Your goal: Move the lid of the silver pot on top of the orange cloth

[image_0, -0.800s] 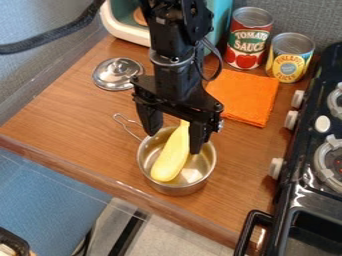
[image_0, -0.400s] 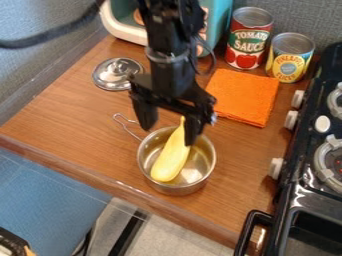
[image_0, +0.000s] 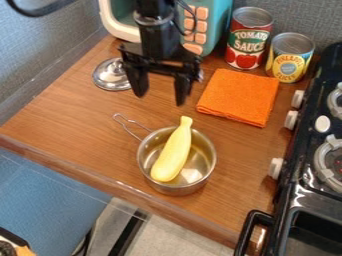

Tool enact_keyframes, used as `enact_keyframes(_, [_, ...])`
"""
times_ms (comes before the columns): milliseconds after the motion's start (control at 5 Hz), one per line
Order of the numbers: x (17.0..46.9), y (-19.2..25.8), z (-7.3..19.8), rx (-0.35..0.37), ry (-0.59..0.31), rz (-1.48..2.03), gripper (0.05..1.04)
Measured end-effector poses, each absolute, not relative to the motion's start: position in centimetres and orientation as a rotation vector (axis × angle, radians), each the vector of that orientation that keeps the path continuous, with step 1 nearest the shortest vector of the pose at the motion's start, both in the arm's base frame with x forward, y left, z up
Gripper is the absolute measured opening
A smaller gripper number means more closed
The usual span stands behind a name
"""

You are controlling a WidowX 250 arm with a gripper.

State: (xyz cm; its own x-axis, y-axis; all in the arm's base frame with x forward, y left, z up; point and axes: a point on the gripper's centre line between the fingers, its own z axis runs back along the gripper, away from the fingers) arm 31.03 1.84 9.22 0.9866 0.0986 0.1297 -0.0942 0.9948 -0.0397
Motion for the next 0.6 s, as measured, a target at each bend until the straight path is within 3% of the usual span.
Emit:
enact_keyframes(400, [36.6,8.2,8.3,-0.008,-0.164,0.194,1.001])
enact_keyframes(600, [38.0,11.1,7.8,-0.001,-0.183,0.241,1.001])
